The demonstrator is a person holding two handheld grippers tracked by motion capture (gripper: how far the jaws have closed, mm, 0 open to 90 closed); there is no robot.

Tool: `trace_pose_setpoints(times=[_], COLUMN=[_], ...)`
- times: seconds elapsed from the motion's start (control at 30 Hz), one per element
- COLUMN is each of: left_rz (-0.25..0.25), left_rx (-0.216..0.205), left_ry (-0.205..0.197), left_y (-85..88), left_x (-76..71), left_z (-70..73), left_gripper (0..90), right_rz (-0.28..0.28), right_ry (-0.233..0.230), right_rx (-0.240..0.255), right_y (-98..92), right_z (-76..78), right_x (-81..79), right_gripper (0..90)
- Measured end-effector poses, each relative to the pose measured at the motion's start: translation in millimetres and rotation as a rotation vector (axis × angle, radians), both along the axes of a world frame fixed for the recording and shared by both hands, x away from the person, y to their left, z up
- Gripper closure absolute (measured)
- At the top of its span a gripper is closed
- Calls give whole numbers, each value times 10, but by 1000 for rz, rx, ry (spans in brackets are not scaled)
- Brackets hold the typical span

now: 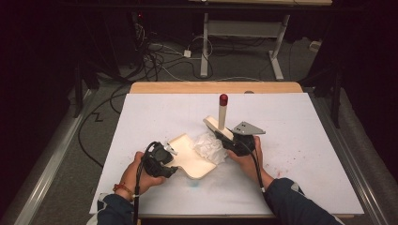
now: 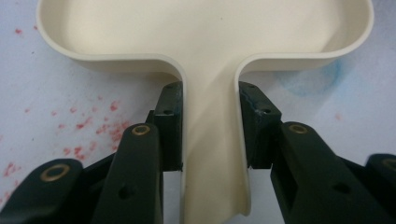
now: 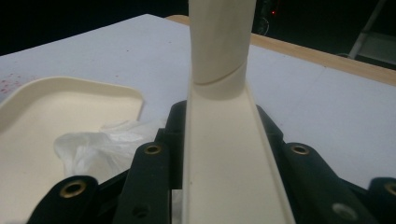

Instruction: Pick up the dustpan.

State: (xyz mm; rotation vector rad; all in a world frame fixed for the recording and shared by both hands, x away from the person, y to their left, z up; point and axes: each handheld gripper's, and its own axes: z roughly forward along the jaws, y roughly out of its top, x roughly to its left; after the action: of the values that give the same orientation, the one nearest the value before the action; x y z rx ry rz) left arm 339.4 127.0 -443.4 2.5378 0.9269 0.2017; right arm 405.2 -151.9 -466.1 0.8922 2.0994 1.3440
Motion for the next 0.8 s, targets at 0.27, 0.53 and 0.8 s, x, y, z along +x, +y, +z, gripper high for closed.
trace_pose_setpoints(times=[0.27,0.53,0.8], left_rz=[-12,-5,-4], left_rx=[-5,-13,-19], left_ry=[8,3,9], left_y=[-247,-346,-340], left_x=[53,61,64], left_z=[-1,-22,-44], left_gripper=[628,627,627], right_rz=[43,107,115], right_ry=[-13,-19,-26], right_rx=[-7,-2,35], right_y=[153,262,236], right_z=[4,62,146], right_x=[-141,-254,-258], right_gripper=[676,677,677])
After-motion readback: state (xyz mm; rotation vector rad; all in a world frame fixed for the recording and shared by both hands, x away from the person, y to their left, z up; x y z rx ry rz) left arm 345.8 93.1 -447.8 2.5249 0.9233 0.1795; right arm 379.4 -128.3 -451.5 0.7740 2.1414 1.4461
